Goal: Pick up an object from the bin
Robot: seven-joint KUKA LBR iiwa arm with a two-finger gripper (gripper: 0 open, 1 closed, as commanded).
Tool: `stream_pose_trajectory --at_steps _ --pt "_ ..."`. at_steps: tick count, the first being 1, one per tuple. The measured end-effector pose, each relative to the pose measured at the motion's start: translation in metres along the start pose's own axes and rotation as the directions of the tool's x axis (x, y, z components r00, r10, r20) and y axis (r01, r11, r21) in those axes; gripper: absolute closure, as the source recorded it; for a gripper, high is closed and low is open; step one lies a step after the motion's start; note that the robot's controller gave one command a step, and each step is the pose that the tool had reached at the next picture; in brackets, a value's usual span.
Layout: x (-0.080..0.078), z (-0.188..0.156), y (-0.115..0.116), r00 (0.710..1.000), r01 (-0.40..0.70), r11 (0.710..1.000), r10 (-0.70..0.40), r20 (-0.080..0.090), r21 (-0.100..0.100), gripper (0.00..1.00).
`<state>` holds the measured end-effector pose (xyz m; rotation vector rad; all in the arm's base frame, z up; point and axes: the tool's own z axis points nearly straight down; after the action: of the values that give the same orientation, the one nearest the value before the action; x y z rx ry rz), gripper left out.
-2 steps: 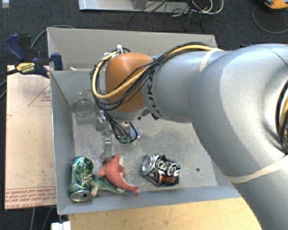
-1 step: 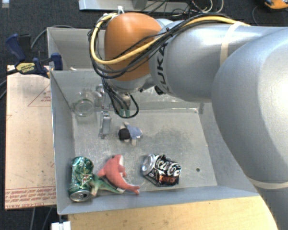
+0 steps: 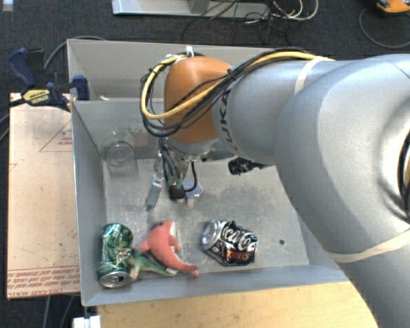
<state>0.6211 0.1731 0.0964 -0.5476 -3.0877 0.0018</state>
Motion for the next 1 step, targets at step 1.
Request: stream_pose_trajectory --at_steps 1 --pt "-0.0195 -0.0857 -0.0072 0.93 0.368 0.93 -0.368 0.009 -0.003 0.0"
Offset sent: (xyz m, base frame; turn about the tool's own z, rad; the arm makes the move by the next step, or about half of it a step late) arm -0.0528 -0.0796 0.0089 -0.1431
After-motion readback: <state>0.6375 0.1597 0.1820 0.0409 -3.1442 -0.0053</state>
